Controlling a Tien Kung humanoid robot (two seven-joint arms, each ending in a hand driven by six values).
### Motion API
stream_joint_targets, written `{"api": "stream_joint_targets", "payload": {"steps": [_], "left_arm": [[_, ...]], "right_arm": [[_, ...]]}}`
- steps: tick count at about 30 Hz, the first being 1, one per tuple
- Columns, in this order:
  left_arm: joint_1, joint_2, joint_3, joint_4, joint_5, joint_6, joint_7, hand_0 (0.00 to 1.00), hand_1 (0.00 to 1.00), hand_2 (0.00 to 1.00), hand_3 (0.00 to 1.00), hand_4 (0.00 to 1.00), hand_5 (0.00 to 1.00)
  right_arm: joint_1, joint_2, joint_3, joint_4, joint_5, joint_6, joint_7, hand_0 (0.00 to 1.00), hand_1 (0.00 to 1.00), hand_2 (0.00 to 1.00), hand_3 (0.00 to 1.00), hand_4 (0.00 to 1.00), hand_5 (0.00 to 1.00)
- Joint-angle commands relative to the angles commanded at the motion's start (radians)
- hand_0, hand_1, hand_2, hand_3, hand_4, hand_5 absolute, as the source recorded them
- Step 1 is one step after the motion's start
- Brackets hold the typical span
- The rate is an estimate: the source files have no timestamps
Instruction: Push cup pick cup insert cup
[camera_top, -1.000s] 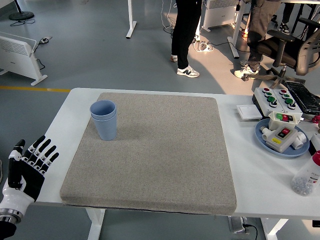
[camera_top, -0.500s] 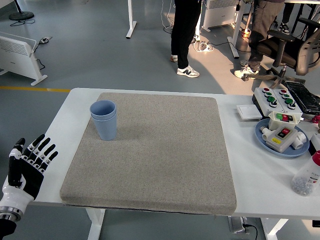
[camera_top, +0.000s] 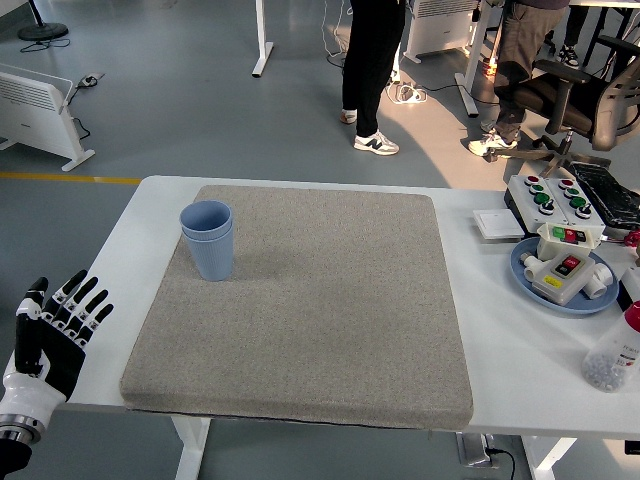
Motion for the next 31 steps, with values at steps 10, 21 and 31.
{"api": "stream_joint_targets", "payload": {"steps": [10,21,31], "left_arm": [[0.005,0.0,0.007,0.001,0.0,0.004,0.001,0.871,0.877,0.884,0.809,0.601,0.998],[0.002,0.001,0.004,0.002,0.001,0.006,0.0,0.87,0.877,0.884,0.808,0.6,0.998],[0.0,0.001,0.0,0.004,0.0,0.008,0.001,0.87,0.875,0.883,0.807,0.6,0.998]], "right_arm": [[-0.006,-0.001,0.006,0.0,-0.012,0.002,-0.002,0.529,0.493,0.538,0.541,0.098,0.837],[-0.001,0.001,-0.013,0.0,0.015,0.002,0.003,0.529,0.493,0.537,0.54,0.094,0.834],[0.001,0.002,-0.034,0.0,0.045,0.001,0.008,0.529,0.494,0.537,0.54,0.093,0.834]]}}
